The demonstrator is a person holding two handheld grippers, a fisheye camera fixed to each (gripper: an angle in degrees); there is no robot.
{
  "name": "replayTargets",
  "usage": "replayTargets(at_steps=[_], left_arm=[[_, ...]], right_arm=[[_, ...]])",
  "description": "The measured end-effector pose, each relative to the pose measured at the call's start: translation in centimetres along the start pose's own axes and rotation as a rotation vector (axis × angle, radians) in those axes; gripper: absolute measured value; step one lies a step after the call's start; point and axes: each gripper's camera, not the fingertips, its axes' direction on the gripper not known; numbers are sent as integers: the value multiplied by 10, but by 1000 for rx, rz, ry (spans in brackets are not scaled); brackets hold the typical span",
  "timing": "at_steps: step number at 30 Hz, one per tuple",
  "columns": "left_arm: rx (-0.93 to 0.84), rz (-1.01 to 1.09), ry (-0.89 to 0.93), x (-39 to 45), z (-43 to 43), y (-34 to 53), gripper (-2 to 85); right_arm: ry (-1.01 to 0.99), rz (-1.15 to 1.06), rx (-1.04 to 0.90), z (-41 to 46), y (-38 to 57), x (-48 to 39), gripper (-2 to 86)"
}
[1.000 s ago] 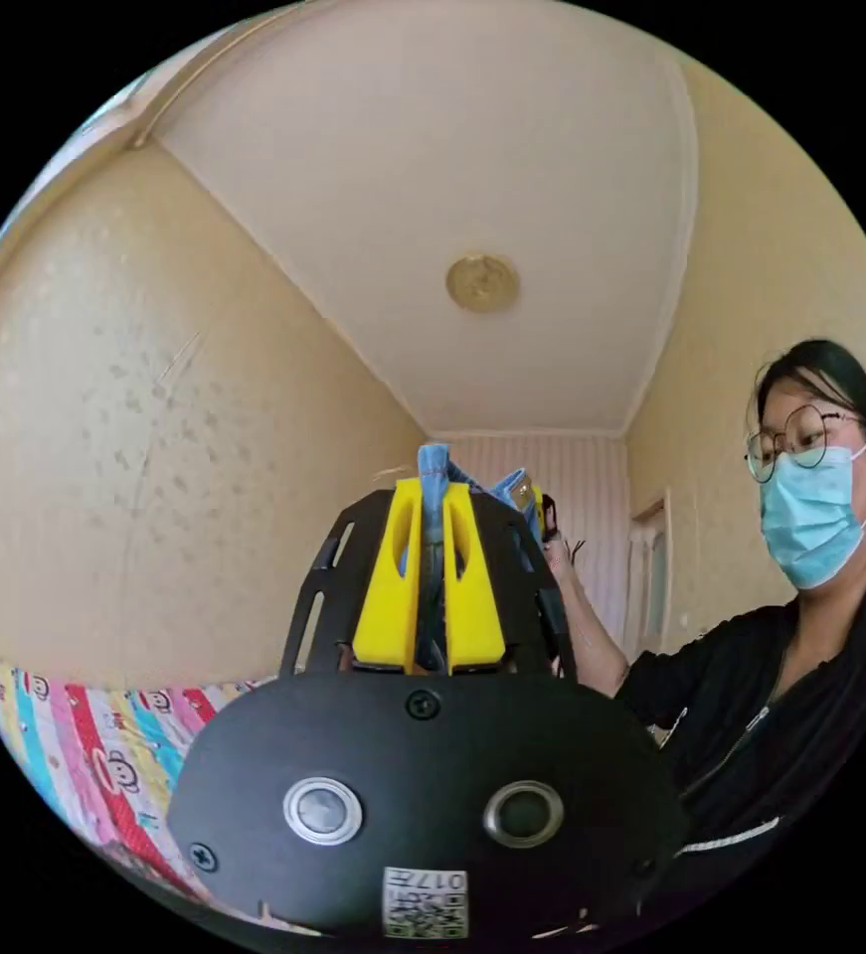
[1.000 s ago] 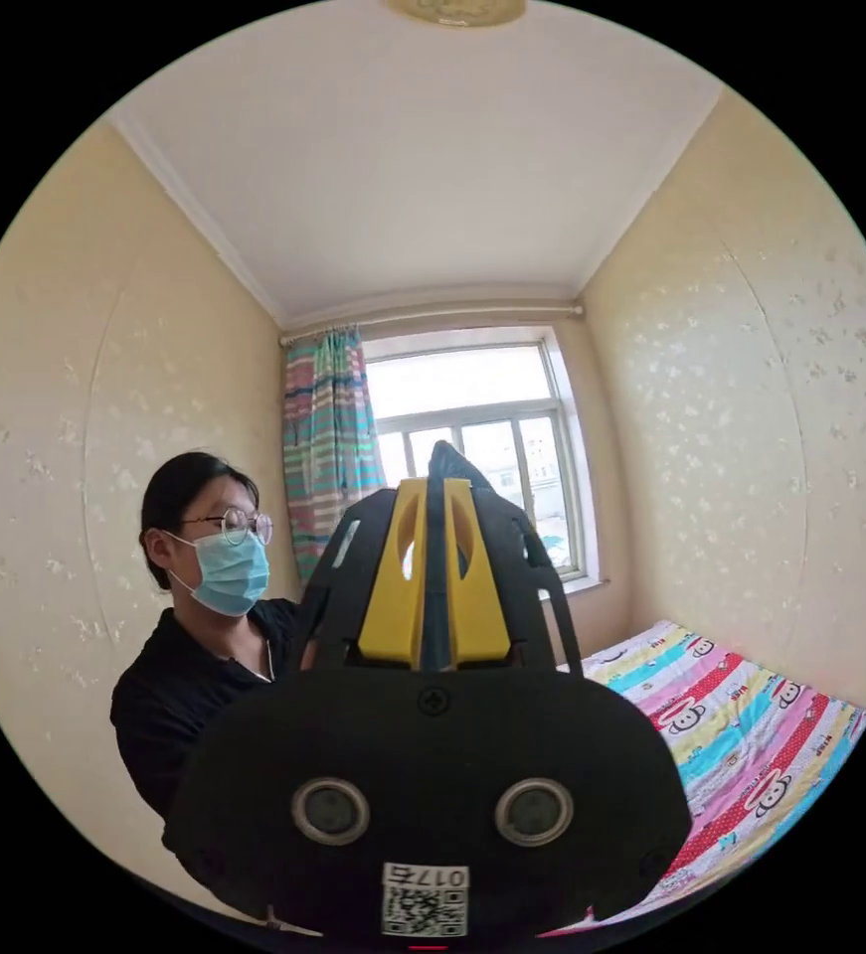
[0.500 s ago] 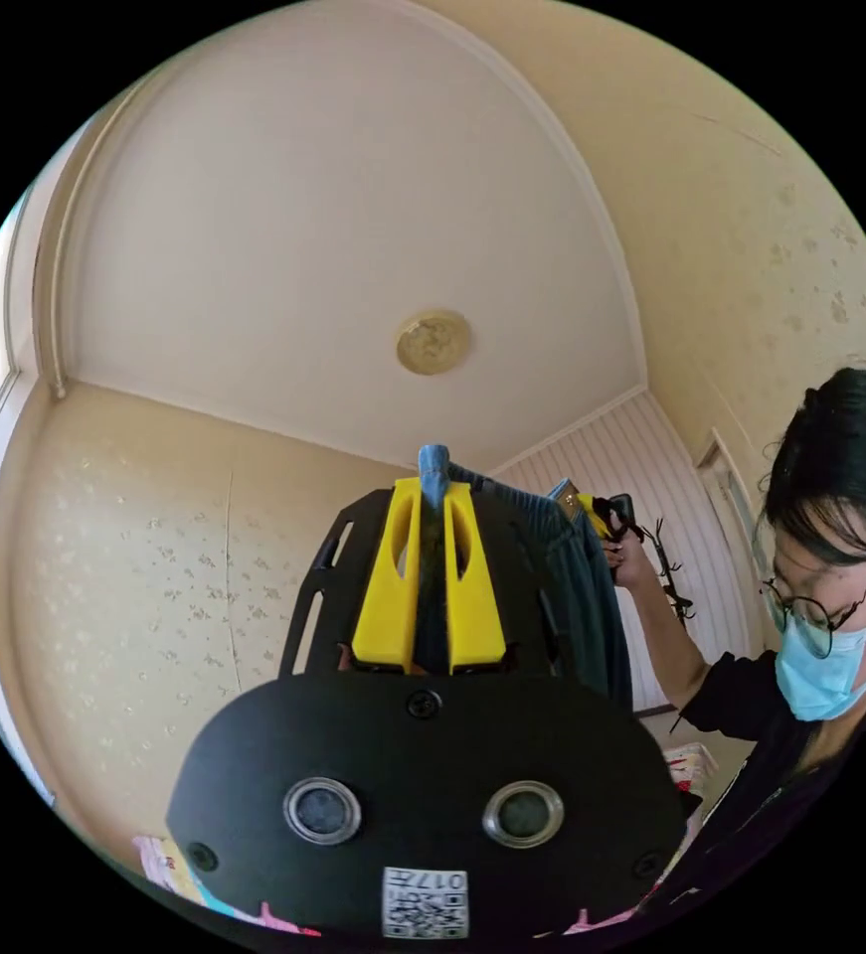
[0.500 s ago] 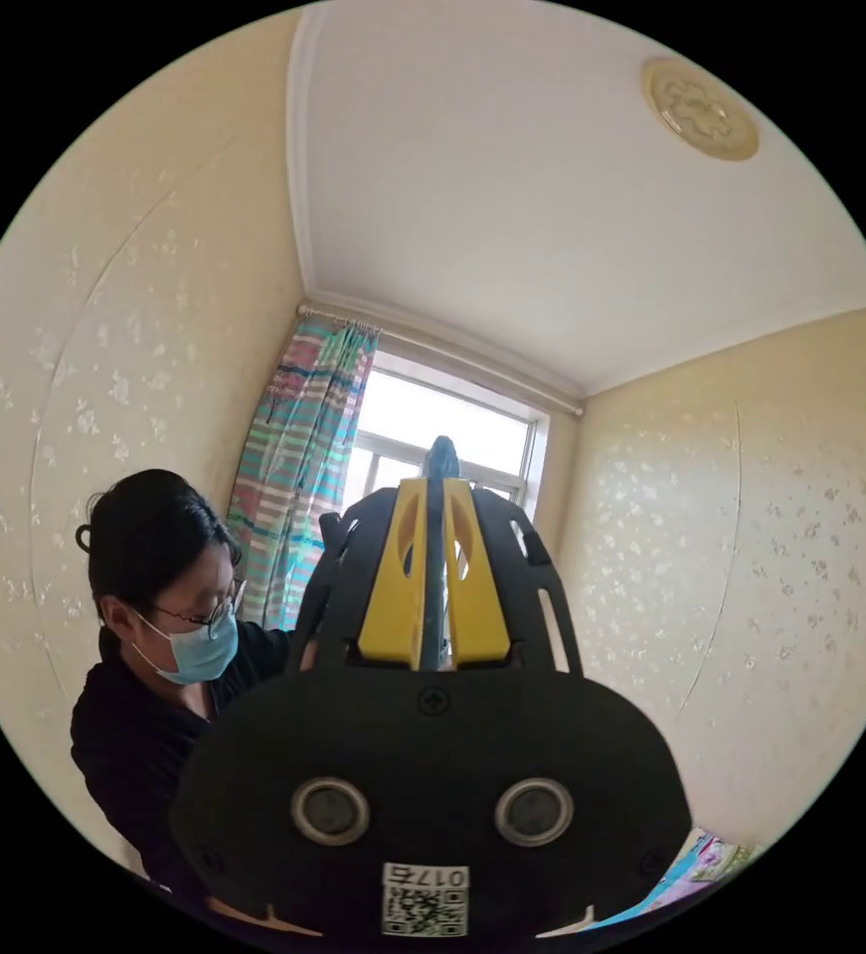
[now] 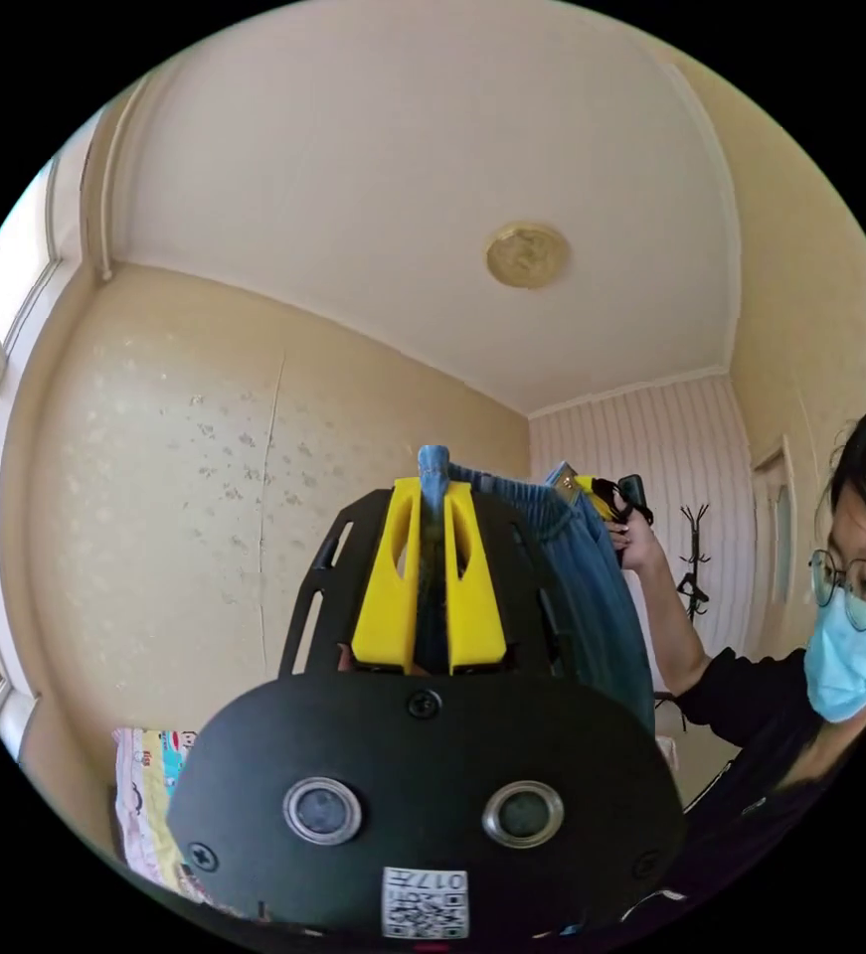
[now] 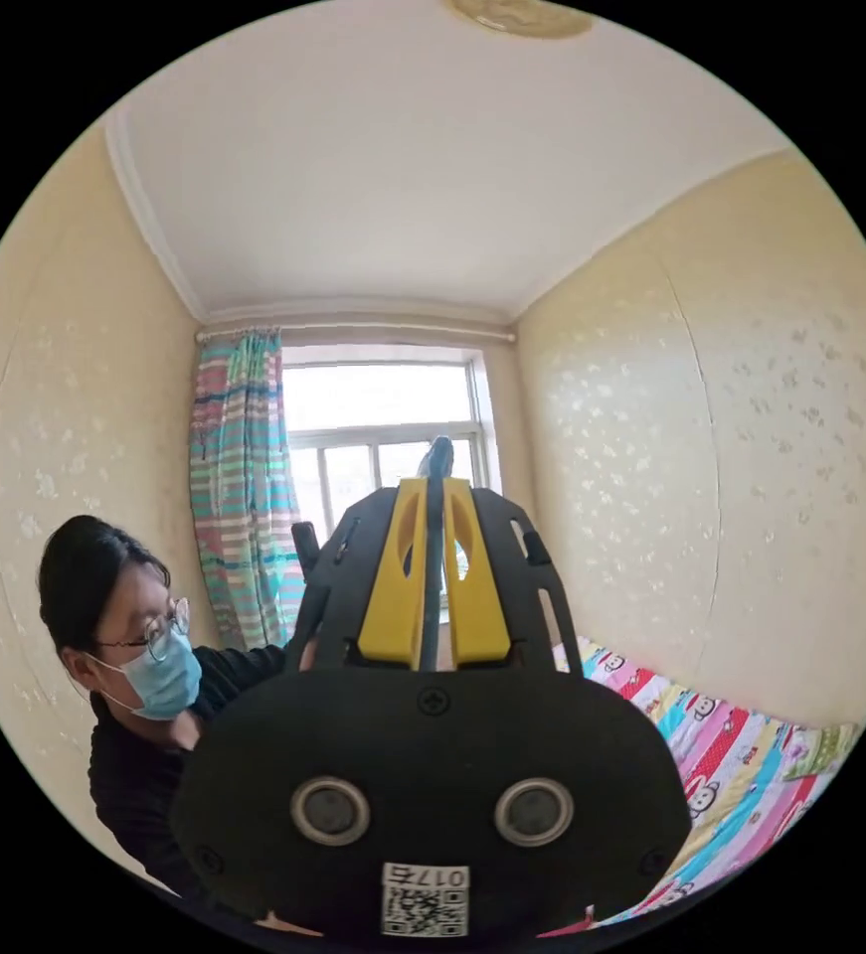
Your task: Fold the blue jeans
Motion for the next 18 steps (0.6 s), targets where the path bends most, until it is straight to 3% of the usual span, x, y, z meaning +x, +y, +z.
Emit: replayTargets(at_steps=[5, 9, 12, 14, 16, 18], left_arm=[[-222, -187, 76, -134, 121, 65, 43], [-431, -441, 16, -273, 263, 153, 43], [-572, -401, 10, -379, 382, 225, 68], [-676, -544, -22, -448, 422, 281, 96], [-575, -640, -59, -490, 418, 330, 104], [-490, -697, -97, -521, 398, 399, 113]], right_arm=[[61, 215, -105, 34, 62, 188, 29], [158, 456, -205, 76, 127, 382, 34], [337, 539, -186, 107, 177, 522, 44], [400, 573, -122, 108, 218, 583, 54], [374, 548, 20, 90, 277, 629, 77], [370, 503, -39, 77, 325, 652, 107]])
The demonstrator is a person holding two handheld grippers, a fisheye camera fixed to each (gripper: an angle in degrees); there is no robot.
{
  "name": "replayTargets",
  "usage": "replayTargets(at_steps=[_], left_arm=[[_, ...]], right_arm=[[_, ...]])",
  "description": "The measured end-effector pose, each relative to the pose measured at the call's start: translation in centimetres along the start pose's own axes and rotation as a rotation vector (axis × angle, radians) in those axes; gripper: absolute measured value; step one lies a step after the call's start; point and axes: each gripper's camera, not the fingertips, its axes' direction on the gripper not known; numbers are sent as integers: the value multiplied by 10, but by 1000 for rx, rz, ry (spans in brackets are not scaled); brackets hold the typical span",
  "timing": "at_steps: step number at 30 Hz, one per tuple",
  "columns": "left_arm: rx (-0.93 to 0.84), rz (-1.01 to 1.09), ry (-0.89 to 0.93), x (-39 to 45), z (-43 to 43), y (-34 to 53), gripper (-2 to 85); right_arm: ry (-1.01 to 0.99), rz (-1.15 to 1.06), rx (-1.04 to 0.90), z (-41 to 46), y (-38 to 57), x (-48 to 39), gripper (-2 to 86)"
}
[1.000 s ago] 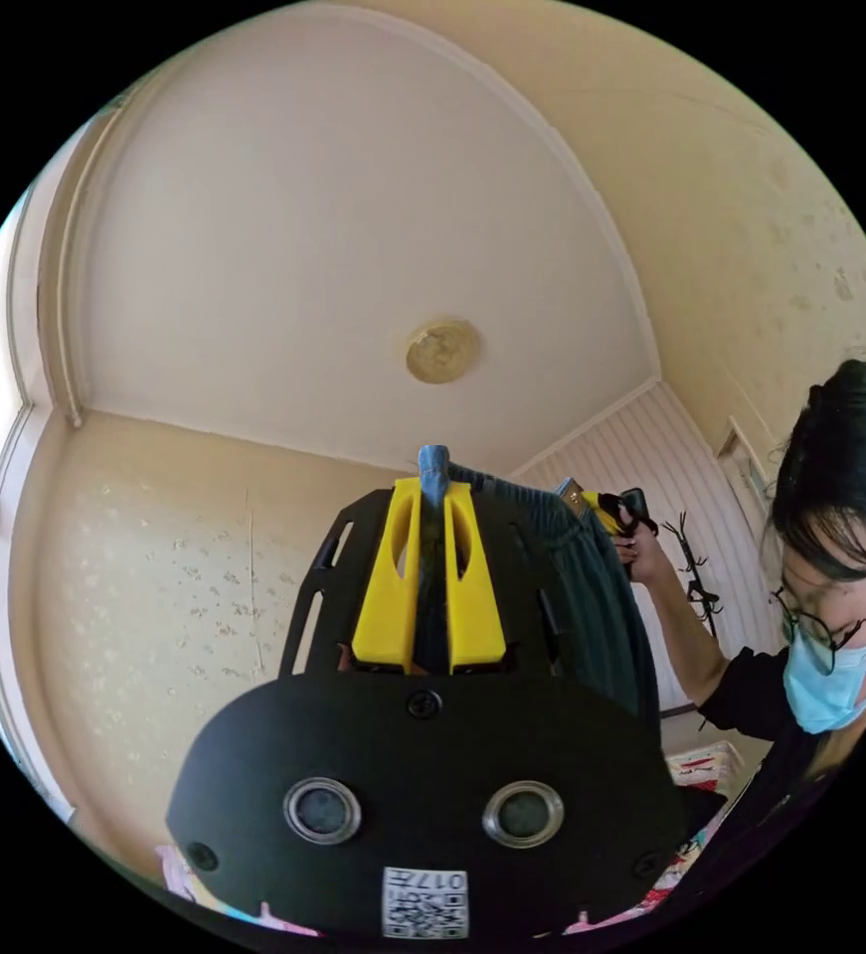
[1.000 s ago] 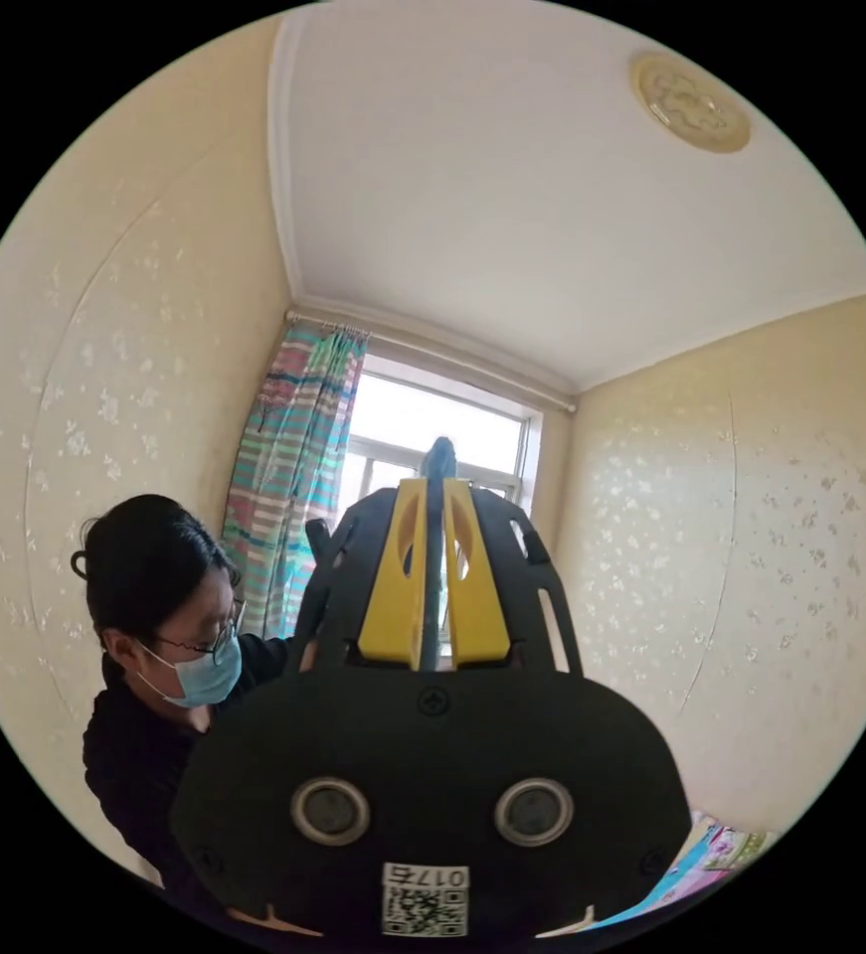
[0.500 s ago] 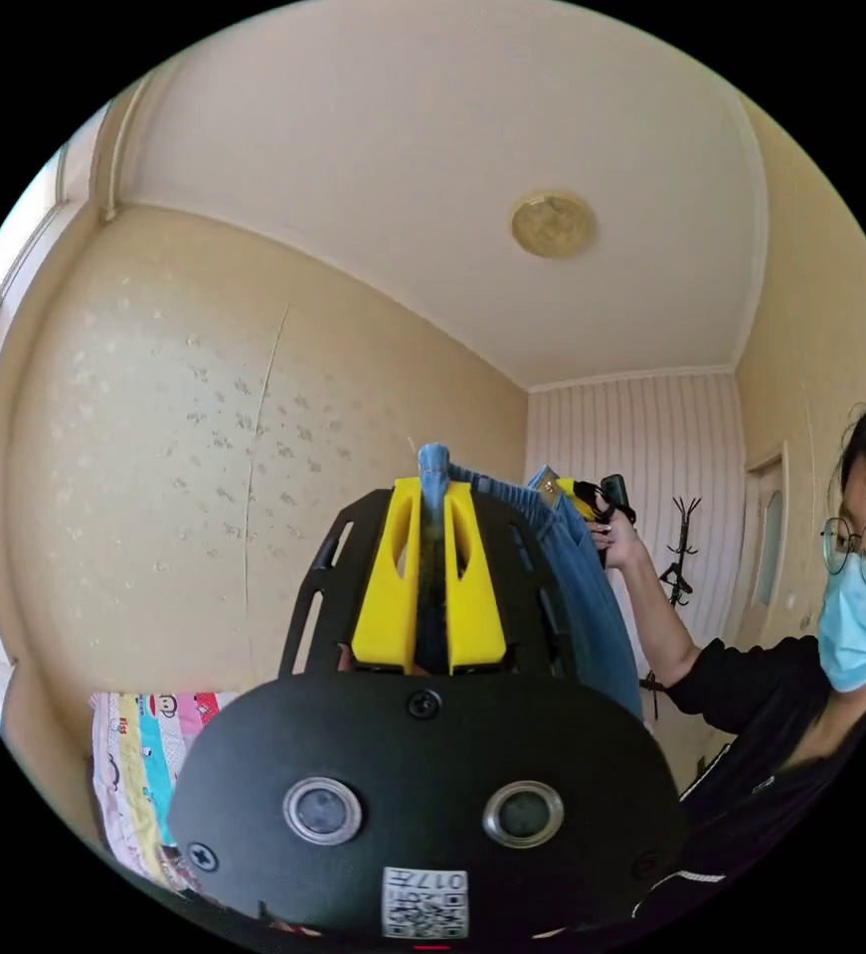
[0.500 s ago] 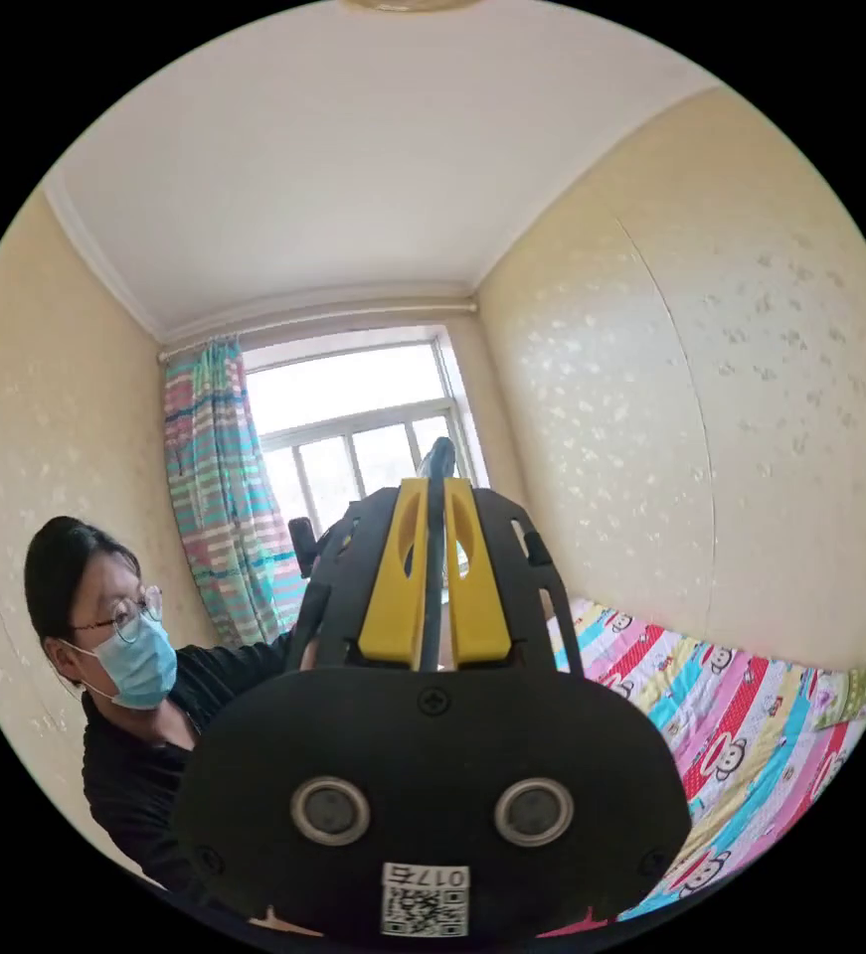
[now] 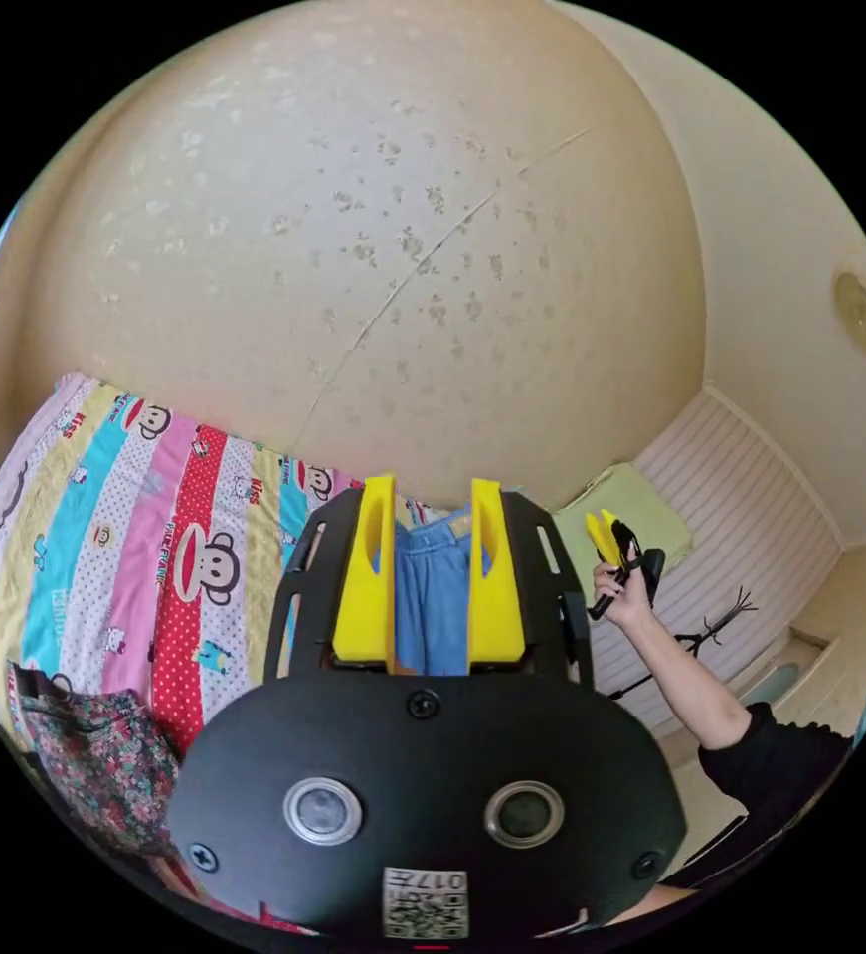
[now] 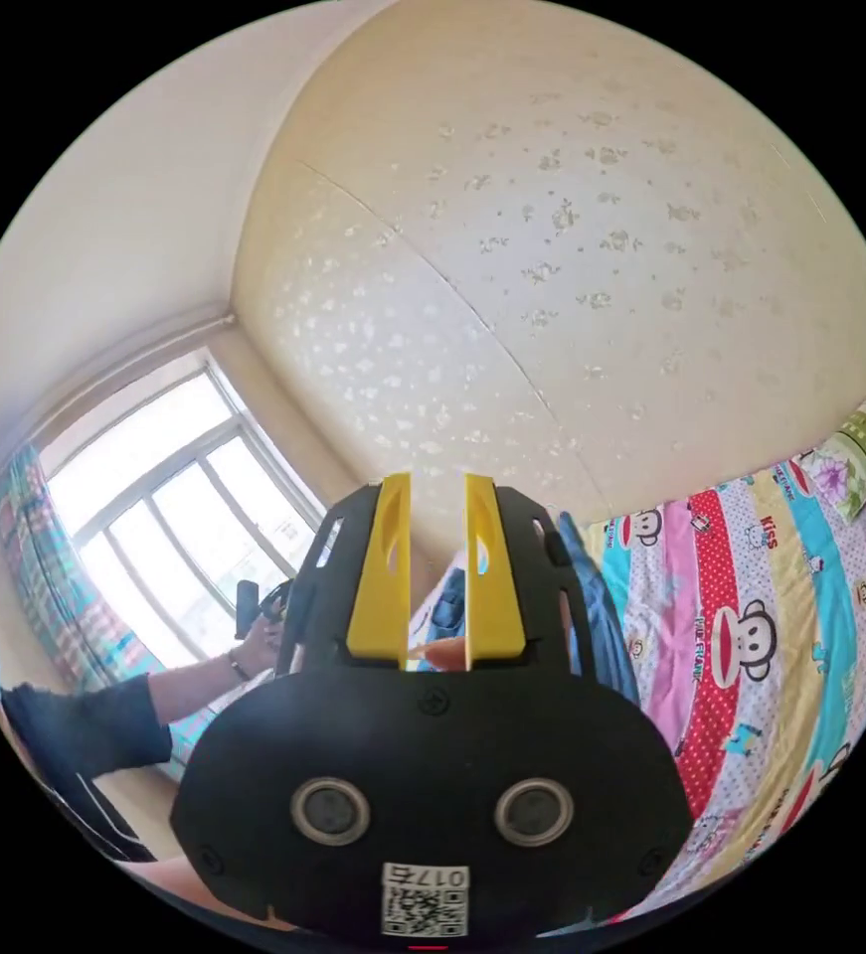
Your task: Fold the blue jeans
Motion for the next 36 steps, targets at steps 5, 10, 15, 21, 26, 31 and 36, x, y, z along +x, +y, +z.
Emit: replayTargets(at_steps=[5, 10, 15, 21, 26, 31, 36], left_arm=[[-494, 1, -210, -110, 36, 113, 105], [-840, -157, -163, -157, 29, 249, 100], [-871, -482, -149, -163, -21, 346, 100], [-458, -809, -53, -168, -110, 343, 86], [247, -1042, 28, -166, -177, 338, 91], [-40, -1023, -140, -174, -176, 319, 134], [-655, -826, -140, -179, -138, 310, 81]], right_arm=[[220, -9, -436, -28, 130, 124, 121], [240, 368, -526, -163, 276, 221, 105], [173, 678, -382, -301, 355, 237, 84], [-265, 944, 172, -438, 393, 239, 15], [-309, 982, 167, -447, 386, 237, 11], [-303, 1033, -82, -395, 396, 252, 35], [-319, 1000, -624, -315, 426, 249, 73]])
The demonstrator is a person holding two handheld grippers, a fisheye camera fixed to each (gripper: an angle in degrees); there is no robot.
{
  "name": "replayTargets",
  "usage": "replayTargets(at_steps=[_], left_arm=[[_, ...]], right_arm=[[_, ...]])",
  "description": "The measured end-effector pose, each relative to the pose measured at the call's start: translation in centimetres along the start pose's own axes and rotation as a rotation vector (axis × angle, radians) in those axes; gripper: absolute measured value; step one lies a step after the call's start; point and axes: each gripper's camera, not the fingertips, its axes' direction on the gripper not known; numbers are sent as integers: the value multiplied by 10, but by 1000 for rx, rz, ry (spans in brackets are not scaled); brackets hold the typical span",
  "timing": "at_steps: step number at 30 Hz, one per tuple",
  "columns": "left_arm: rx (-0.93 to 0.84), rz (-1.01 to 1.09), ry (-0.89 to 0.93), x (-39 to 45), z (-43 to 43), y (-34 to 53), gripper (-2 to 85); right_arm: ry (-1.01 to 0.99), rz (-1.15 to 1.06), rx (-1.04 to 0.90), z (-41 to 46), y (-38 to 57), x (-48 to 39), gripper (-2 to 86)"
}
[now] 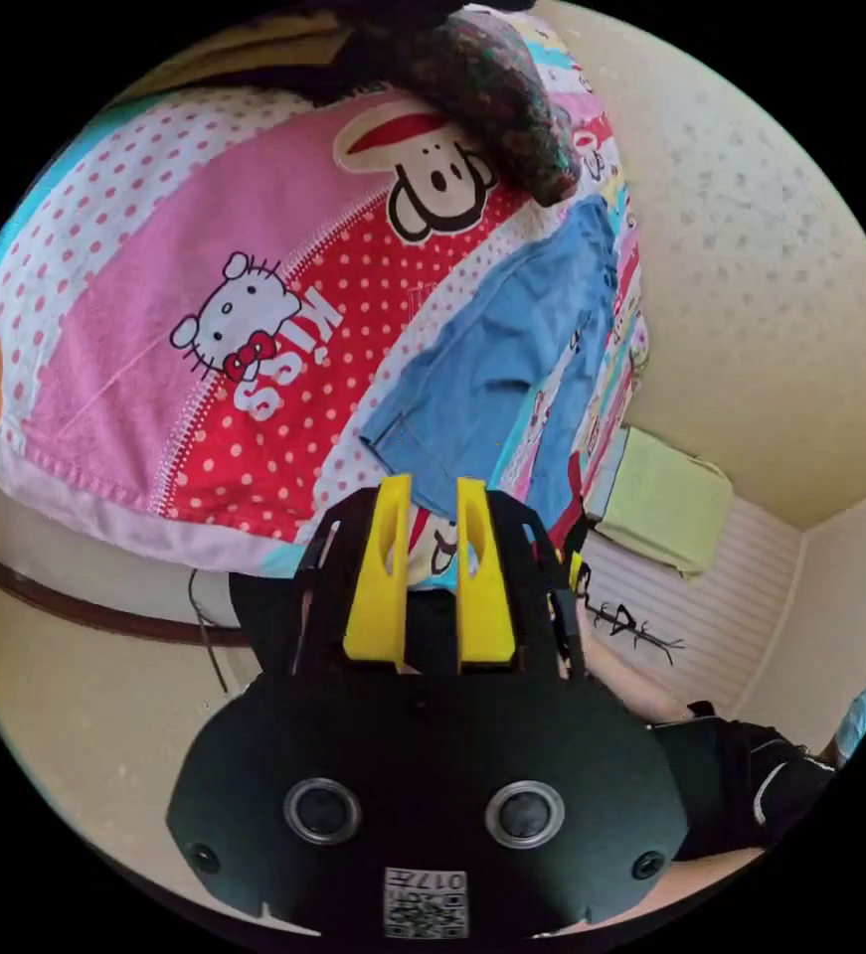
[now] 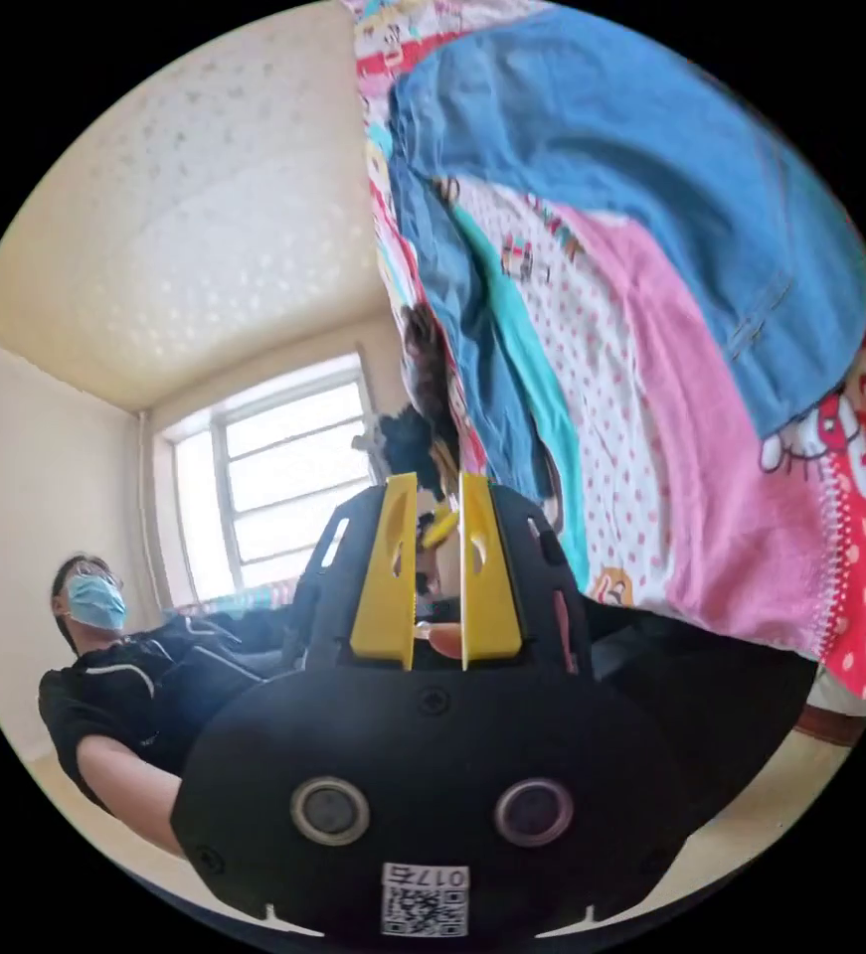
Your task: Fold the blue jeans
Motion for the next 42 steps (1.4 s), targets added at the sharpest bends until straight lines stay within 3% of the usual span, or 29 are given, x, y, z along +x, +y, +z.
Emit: replayTargets(at_steps=[3, 6, 9, 16, 23, 27, 32, 37, 42], left_arm=[[-74, 79, -241, 15, 1, -8, 89], [-106, 166, -390, 32, -1, -32, 113], [-186, 251, -364, 45, 7, -62, 105], [-88, 309, -444, 73, 7, -107, 108], [-83, 324, -633, 77, 43, -126, 70], [-22, 230, -577, 64, 32, -131, 27], [-89, 250, -496, 51, 16, -145, -4], [-74, 305, -308, 52, -29, -139, -8], [89, 339, -185, 38, -107, -100, -8]], right_arm=[[154, -43, -184, 42, -13, 3, 88], [251, -37, -236, 66, -21, 12, 89], [237, -14, -283, 75, -31, 26, 92], [289, -3, 44, 29, -49, 22, 127], [304, 84, 154, 22, -52, 42, 94], [196, 104, 164, 31, -55, 49, 43], [143, 130, 250, 27, -48, 36, 26], [202, 101, 128, 23, -48, -7, 22], [334, 147, -23, 13, -36, -41, 21]])
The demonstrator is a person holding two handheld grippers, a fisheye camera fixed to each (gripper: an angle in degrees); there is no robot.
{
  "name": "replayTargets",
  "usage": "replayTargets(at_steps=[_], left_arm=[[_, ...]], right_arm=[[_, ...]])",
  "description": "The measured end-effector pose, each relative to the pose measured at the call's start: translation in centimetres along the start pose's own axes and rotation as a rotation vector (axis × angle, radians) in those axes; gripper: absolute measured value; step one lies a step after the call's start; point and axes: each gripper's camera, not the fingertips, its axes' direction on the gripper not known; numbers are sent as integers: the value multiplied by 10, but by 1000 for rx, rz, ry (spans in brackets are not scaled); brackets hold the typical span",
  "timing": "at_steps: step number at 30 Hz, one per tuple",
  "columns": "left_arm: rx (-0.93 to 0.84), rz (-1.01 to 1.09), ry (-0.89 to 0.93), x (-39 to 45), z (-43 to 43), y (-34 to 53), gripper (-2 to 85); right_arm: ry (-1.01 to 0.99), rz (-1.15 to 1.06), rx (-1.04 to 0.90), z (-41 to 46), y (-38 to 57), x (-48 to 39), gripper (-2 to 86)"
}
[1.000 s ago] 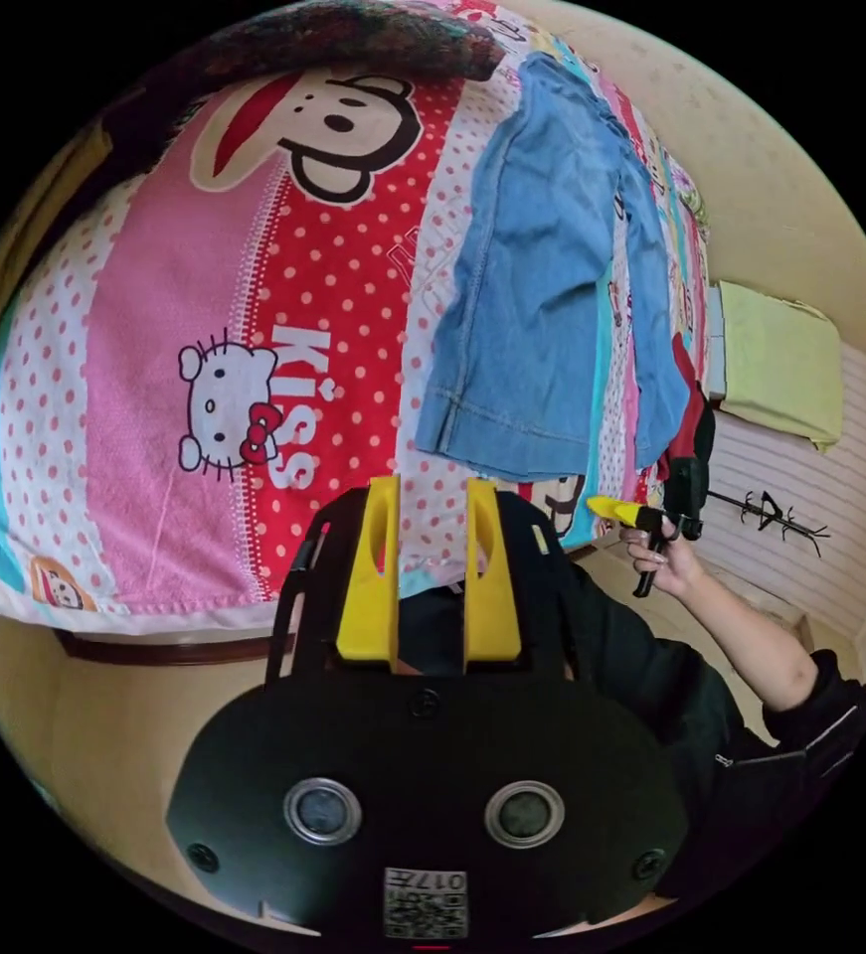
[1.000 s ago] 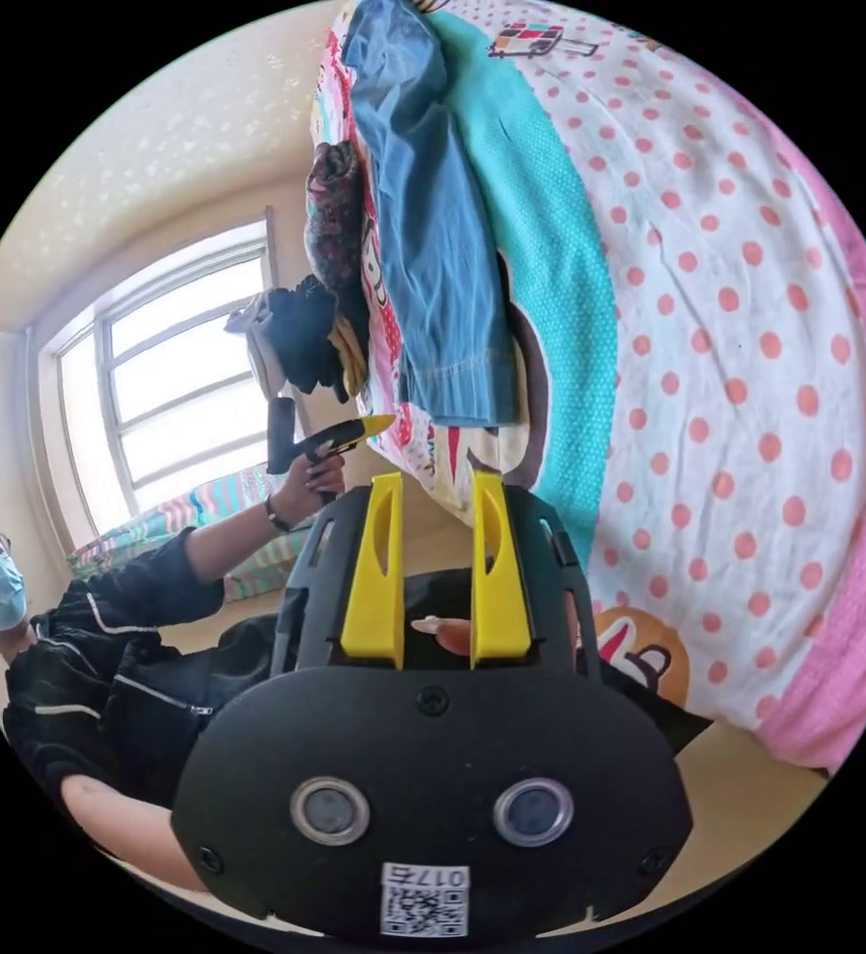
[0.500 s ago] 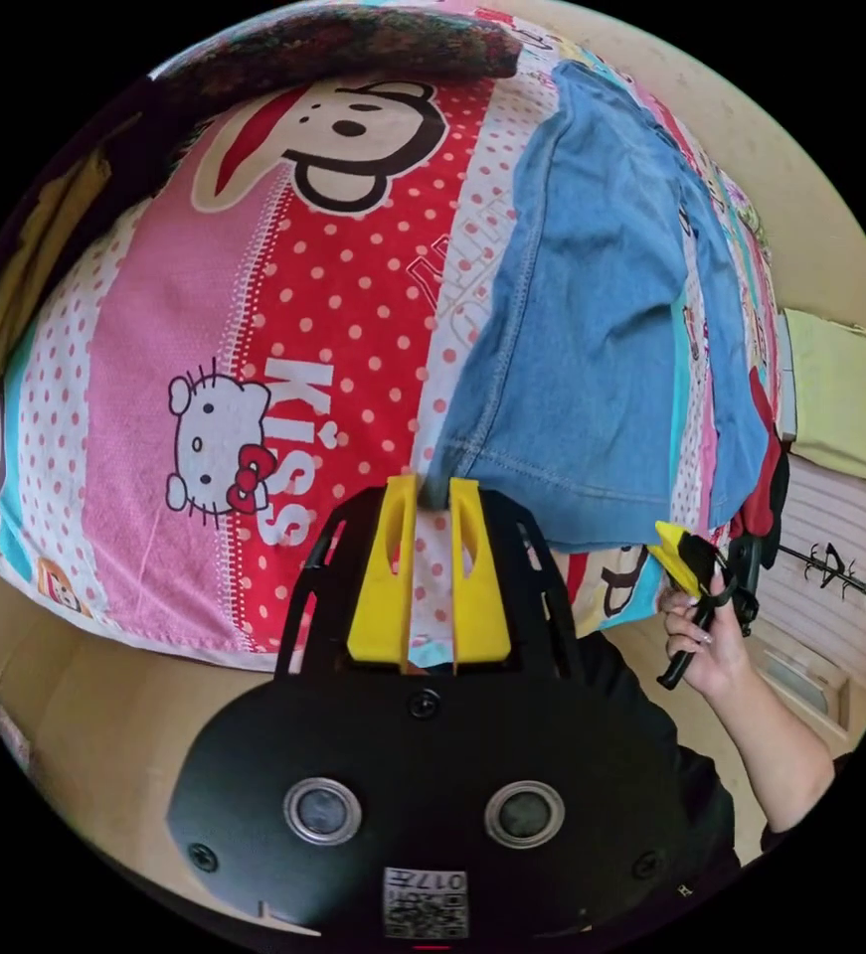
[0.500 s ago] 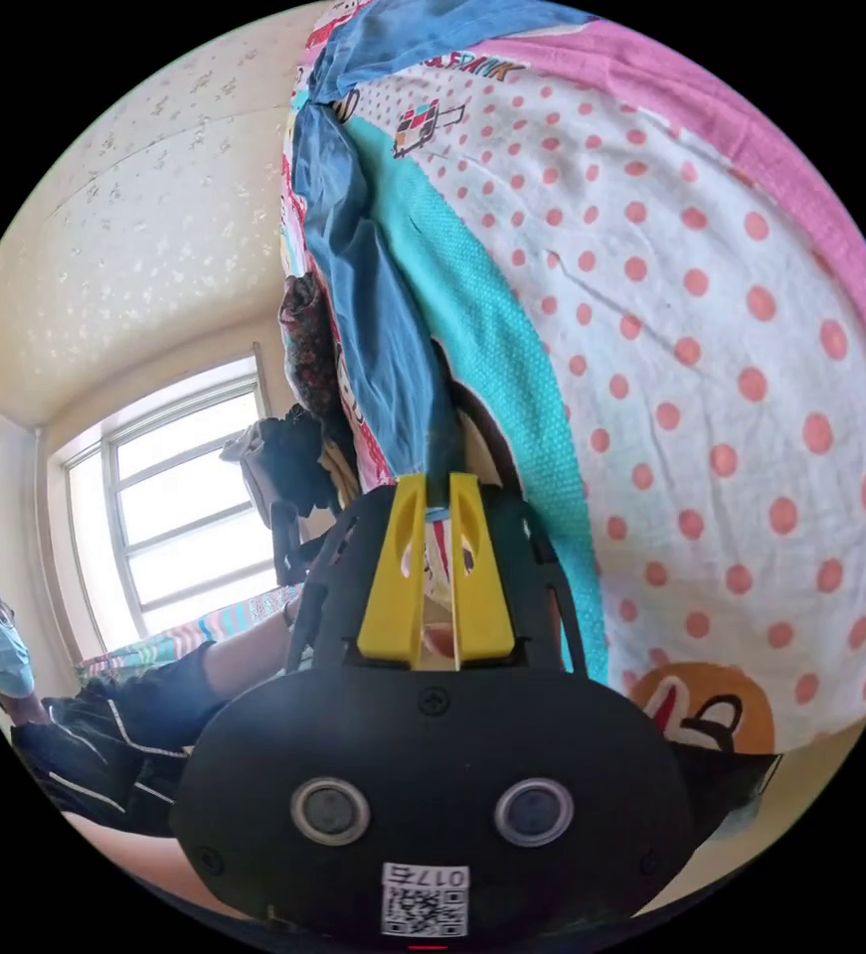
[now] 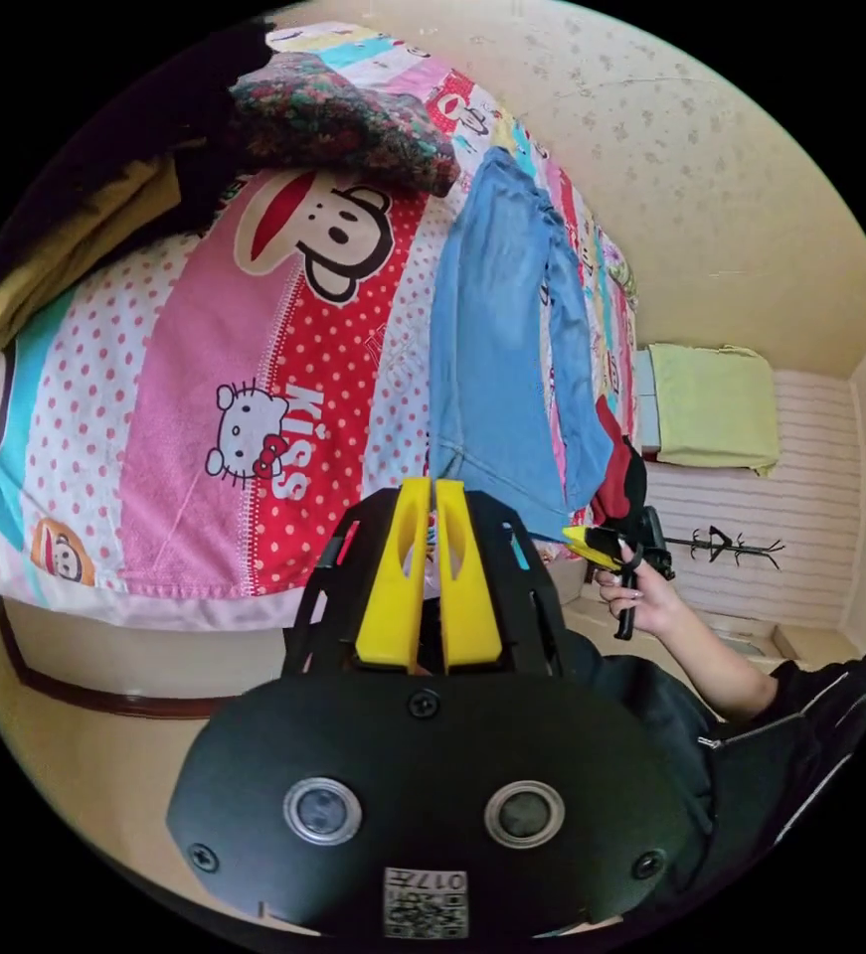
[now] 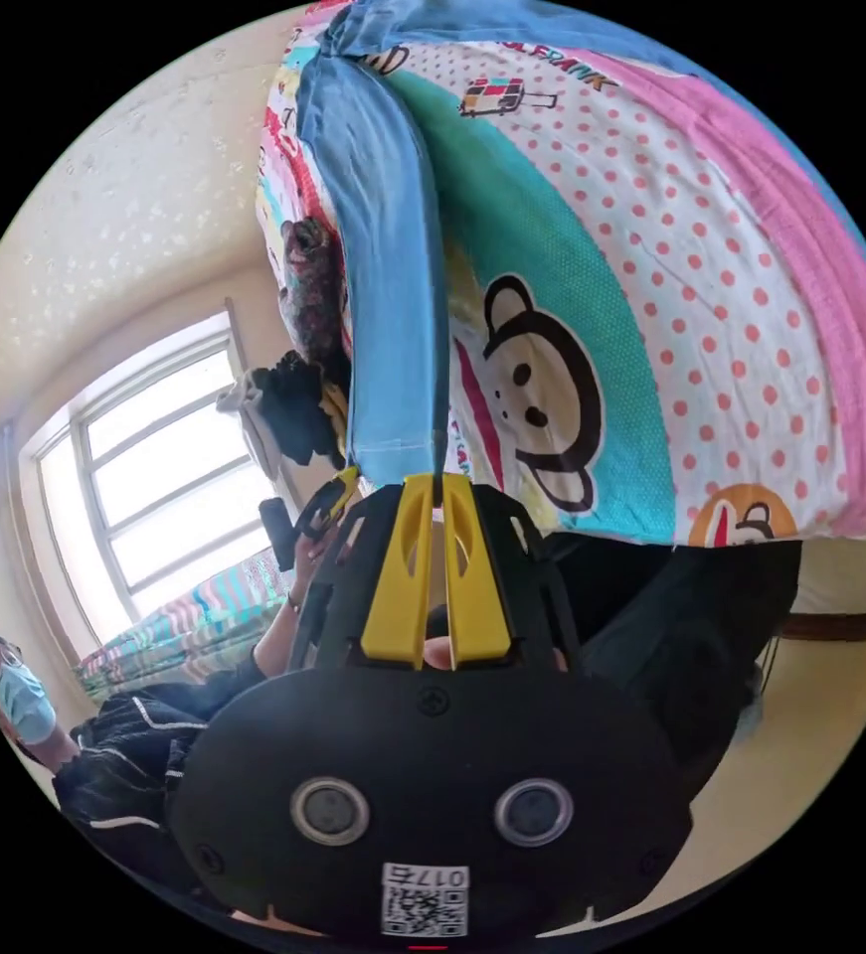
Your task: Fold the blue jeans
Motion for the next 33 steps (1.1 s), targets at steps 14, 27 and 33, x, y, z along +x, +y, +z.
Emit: replayTargets(at_steps=[14, 27, 33], left_arm=[[35, -399, 151, -130, 86, 45, -6], [-97, -382, 307, -164, 83, 125, -7], [-167, 10, 308, -45, 125, 98, 26]], right_arm=[[-24, 86, -1, 56, 8, 55, 23], [66, -153, -98, -92, 56, 77, 33], [205, -268, 123, -210, 65, 78, 42]])
